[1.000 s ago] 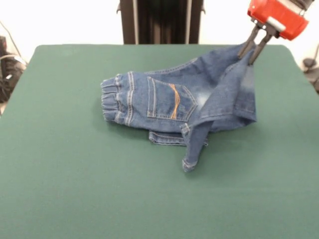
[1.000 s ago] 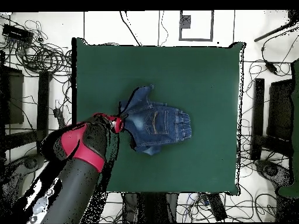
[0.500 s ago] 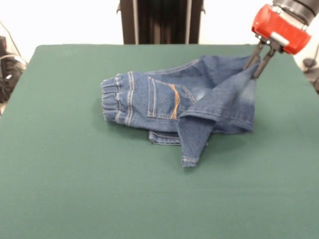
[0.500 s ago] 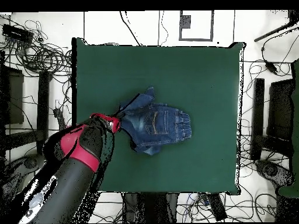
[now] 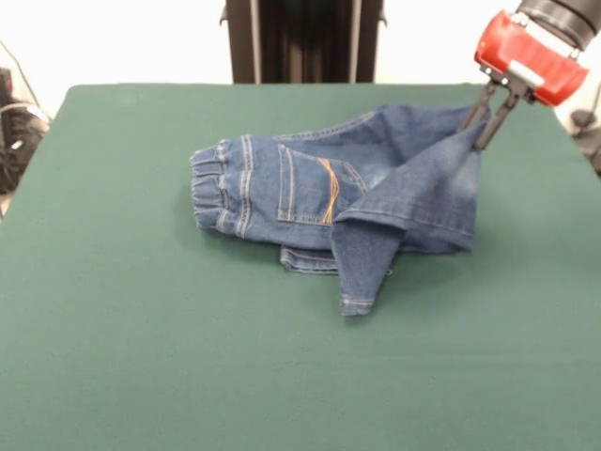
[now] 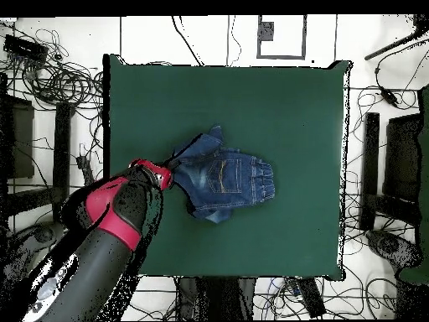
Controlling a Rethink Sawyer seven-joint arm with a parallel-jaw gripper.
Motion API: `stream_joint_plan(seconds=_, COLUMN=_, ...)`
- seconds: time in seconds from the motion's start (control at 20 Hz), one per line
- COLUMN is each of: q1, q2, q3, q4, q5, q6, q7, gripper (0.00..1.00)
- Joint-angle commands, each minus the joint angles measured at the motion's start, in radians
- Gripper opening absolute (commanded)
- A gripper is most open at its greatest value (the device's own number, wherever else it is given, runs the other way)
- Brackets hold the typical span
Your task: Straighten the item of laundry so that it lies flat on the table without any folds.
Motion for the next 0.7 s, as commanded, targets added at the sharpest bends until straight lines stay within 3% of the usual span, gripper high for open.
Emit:
stream_joint_plan(seconds=0.05, q1=0.037, q2=0.081, q3=-0.027, q4=-0.087, q5=0.13, q6=0.145, q7=0.315, gripper=0.0)
stream_joint_plan(seconds=0.4, q1=0.05, q2=0.105, q3=-0.035, q4=-0.075, q5=0.169, q6=0.116, q7=0.313, gripper=0.0)
stream_joint_plan(seconds=0.45, q1=0.051, q2=0.102, q3=-0.032, q4=-0.067, q5=0.176, q6=0.116, q7=0.298, gripper=1.0)
stream_joint_plan(seconds=0.7, q1=0.052, q2=0.101, q3=-0.028, q4=-0.061, q5=0.185, q6=0.125, q7=0.29, gripper=1.0)
